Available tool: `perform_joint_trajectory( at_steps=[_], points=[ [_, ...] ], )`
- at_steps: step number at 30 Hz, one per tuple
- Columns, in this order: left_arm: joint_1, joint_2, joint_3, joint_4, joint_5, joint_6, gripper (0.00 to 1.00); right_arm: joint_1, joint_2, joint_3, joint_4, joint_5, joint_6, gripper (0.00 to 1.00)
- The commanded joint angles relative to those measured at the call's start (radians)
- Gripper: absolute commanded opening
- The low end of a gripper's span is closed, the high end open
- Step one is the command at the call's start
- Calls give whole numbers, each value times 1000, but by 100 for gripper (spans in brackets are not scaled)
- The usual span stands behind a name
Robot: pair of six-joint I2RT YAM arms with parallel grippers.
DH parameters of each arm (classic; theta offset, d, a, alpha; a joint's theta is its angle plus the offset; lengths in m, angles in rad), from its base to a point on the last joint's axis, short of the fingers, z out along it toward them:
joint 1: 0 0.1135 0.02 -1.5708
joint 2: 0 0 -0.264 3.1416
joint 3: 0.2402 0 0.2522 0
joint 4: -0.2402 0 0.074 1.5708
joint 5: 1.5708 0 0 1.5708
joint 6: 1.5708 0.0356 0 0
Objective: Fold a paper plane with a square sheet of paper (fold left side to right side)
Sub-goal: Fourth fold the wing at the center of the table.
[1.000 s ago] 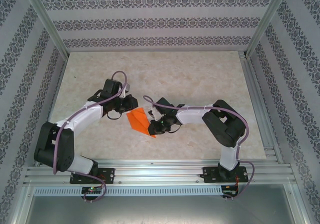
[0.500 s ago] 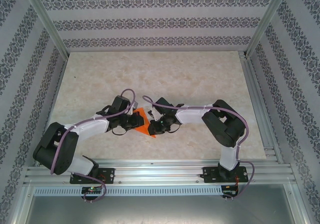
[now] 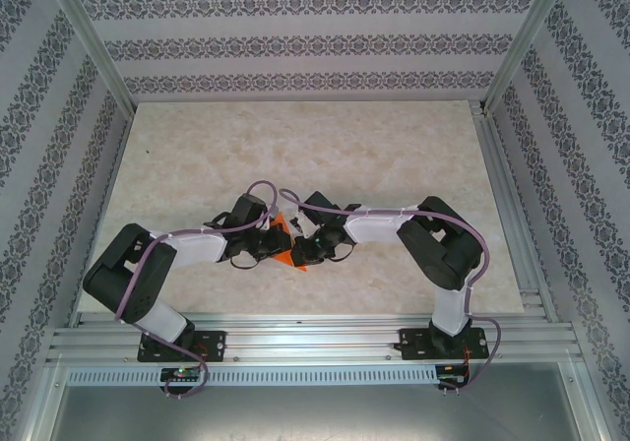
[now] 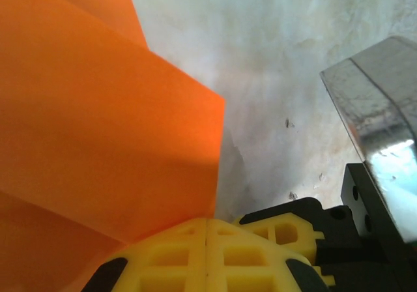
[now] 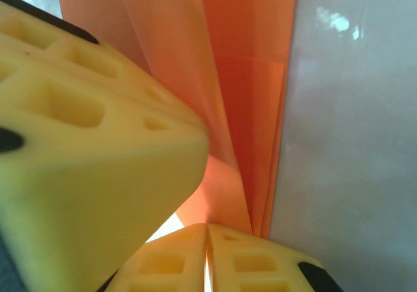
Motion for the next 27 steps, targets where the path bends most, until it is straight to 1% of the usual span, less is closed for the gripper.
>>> perform_joint_trajectory(
  at_steps=[1,10,17,20,27],
  points=[
    [-19,18,-14,54,-21,-13,1,22,68,-36,-121,78,-26,11],
    [-20,46,-14,13,-78,31,1,25,70,-40,-144,94,-32,11],
    [-13,47,28,-96,-168,104,1,34,77,-31,-181,120,-43,11],
    [4,51,45,-124,-179,129,2,40,87,-27,-196,127,-46,11],
    [74,49,57,-157,-182,178,2,45,97,-24,-211,129,-47,11]
  ],
)
